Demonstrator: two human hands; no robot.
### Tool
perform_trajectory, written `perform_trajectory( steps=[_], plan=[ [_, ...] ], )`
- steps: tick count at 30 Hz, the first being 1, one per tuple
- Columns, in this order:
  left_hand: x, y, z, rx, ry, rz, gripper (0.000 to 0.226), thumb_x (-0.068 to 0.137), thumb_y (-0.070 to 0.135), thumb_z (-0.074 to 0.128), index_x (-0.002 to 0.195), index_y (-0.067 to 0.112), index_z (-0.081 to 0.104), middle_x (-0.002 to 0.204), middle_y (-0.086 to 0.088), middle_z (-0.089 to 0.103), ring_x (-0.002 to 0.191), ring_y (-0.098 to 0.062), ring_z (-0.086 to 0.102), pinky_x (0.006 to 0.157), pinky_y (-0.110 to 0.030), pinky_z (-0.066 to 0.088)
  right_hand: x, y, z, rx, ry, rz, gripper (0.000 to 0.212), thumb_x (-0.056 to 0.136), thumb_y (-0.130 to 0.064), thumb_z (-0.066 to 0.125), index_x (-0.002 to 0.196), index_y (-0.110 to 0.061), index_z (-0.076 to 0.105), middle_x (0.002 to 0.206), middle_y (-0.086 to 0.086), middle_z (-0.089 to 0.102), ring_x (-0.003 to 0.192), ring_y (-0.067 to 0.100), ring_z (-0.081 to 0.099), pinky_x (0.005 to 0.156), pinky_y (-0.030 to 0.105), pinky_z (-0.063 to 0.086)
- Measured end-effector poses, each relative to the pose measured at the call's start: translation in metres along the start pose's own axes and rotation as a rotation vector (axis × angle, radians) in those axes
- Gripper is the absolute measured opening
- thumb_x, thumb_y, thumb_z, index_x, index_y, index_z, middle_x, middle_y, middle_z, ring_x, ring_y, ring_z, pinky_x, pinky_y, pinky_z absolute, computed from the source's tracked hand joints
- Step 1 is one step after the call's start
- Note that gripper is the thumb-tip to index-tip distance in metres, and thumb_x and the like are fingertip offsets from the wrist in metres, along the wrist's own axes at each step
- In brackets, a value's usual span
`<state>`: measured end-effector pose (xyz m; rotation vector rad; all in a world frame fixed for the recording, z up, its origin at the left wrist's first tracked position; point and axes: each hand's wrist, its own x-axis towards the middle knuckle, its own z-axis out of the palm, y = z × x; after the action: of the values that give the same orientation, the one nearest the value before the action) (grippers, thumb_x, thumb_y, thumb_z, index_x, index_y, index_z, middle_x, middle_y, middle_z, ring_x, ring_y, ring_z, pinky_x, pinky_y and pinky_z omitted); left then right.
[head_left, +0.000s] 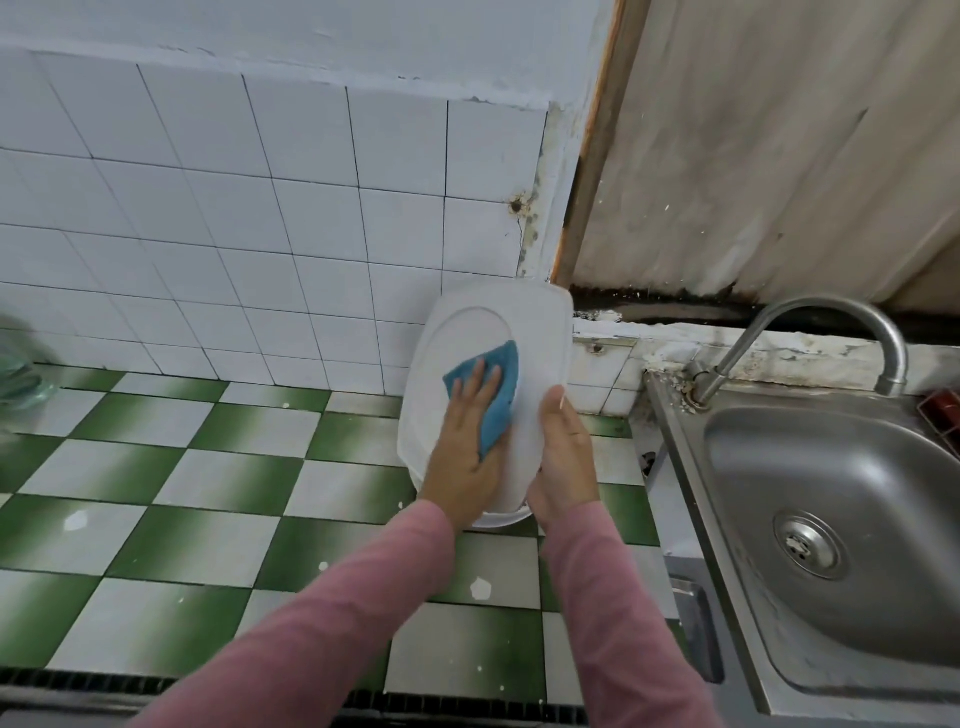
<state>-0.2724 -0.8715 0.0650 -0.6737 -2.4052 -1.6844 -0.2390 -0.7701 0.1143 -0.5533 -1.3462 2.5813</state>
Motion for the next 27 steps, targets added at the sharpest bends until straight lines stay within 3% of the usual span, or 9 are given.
perform_trajectory(
  steps=[3, 5, 8, 10, 12, 14, 18, 23, 27],
  plan=[
    [0.019, 0.006, -0.005, 0.013, -0.072, 0.011, 0.059, 0.103, 0.037, 0.042, 0.151, 0.044, 0.009, 0.162, 0.02, 0.003, 0.151, -0.007, -0.003, 0.124, -0.043, 0.006, -0.003, 0.003, -0.005, -0.05, -0.021, 0.032, 0.06, 0.086, -0.052, 0.055, 0.129, -0.01, 0.062, 0.126, 0.016, 0.067, 0.118, 0.036, 0.064, 0.103, 0.056, 0.049],
    [0.039, 0.01, -0.018, 0.041, -0.033, -0.026, 0.056, 0.103, 0.04, 0.041, 0.147, 0.049, 0.008, 0.16, 0.021, 0.004, 0.151, -0.008, 0.0, 0.124, -0.045, 0.008, -0.006, 0.005, -0.007, -0.076, -0.025, 0.061, 0.064, 0.082, -0.055, 0.057, 0.131, -0.014, 0.062, 0.131, 0.013, 0.065, 0.118, 0.034, 0.063, 0.1, 0.056, 0.051],
    [0.051, 0.015, -0.025, 0.092, 0.003, -0.04, 0.057, 0.099, 0.051, 0.037, 0.152, 0.041, 0.017, 0.162, 0.018, 0.009, 0.15, -0.01, 0.005, 0.123, -0.048, 0.014, -0.006, 0.005, -0.004, -0.159, -0.003, 0.028, 0.065, 0.08, -0.066, 0.062, 0.125, -0.02, 0.067, 0.144, 0.013, 0.055, 0.125, 0.032, 0.059, 0.098, 0.053, 0.053],
    [0.04, 0.015, -0.021, 0.146, -0.067, 0.05, 0.061, 0.098, 0.054, 0.036, 0.154, 0.037, 0.018, 0.161, 0.021, 0.006, 0.151, -0.014, 0.003, 0.122, -0.051, 0.015, -0.005, -0.002, -0.002, -0.217, -0.014, -0.026, 0.044, 0.095, -0.054, 0.051, 0.113, -0.018, 0.071, 0.124, 0.013, 0.068, 0.113, 0.032, 0.066, 0.095, 0.053, 0.055],
    [0.031, 0.012, -0.02, 0.23, -0.137, 0.162, 0.061, 0.099, 0.051, 0.035, 0.155, 0.036, 0.016, 0.162, 0.02, 0.004, 0.152, -0.017, 0.002, 0.122, -0.051, 0.015, -0.005, -0.01, -0.003, -0.273, -0.036, -0.061, 0.038, 0.102, -0.045, 0.043, 0.108, -0.02, 0.071, 0.108, 0.01, 0.075, 0.105, 0.032, 0.07, 0.093, 0.053, 0.056],
    [0.039, 0.011, -0.022, 0.246, -0.131, 0.162, 0.06, 0.098, 0.051, 0.033, 0.154, 0.038, 0.016, 0.162, 0.018, 0.007, 0.151, -0.017, 0.005, 0.122, -0.05, 0.016, -0.007, -0.015, -0.001, -0.342, -0.053, -0.104, 0.042, 0.098, -0.051, 0.044, 0.104, -0.02, 0.072, 0.105, 0.012, 0.075, 0.103, 0.035, 0.069, 0.093, 0.056, 0.055],
    [0.054, 0.02, -0.023, 0.044, 0.047, -0.039, 0.059, 0.095, 0.052, 0.031, 0.15, 0.032, 0.031, 0.157, 0.008, 0.026, 0.147, -0.014, 0.021, 0.12, -0.047, 0.023, -0.012, -0.018, 0.009, -0.488, -0.065, -0.149, 0.056, 0.085, -0.064, 0.043, 0.095, -0.017, 0.073, 0.101, 0.016, 0.074, 0.101, 0.038, 0.068, 0.091, 0.056, 0.055],
    [0.046, 0.018, -0.02, 0.156, -0.099, 0.214, 0.054, 0.098, 0.047, 0.034, 0.15, 0.032, 0.03, 0.16, 0.01, 0.022, 0.151, -0.015, 0.009, 0.124, -0.04, 0.011, -0.01, -0.024, 0.004, -0.454, -0.061, -0.15, 0.052, 0.094, -0.055, 0.044, 0.103, -0.013, 0.073, 0.101, 0.016, 0.074, 0.099, 0.033, 0.069, 0.093, 0.055, 0.054],
    [0.07, 0.017, -0.029, 0.082, -0.011, -0.022, 0.064, 0.094, 0.056, 0.028, 0.151, 0.027, 0.031, 0.156, 0.005, 0.028, 0.145, -0.013, 0.024, 0.12, -0.046, 0.021, -0.01, -0.02, 0.008, -0.511, -0.013, -0.178, 0.049, 0.103, -0.045, 0.043, 0.095, -0.007, 0.073, 0.091, 0.018, 0.073, 0.083, 0.026, 0.066, 0.086, 0.055, 0.054]
  ],
)
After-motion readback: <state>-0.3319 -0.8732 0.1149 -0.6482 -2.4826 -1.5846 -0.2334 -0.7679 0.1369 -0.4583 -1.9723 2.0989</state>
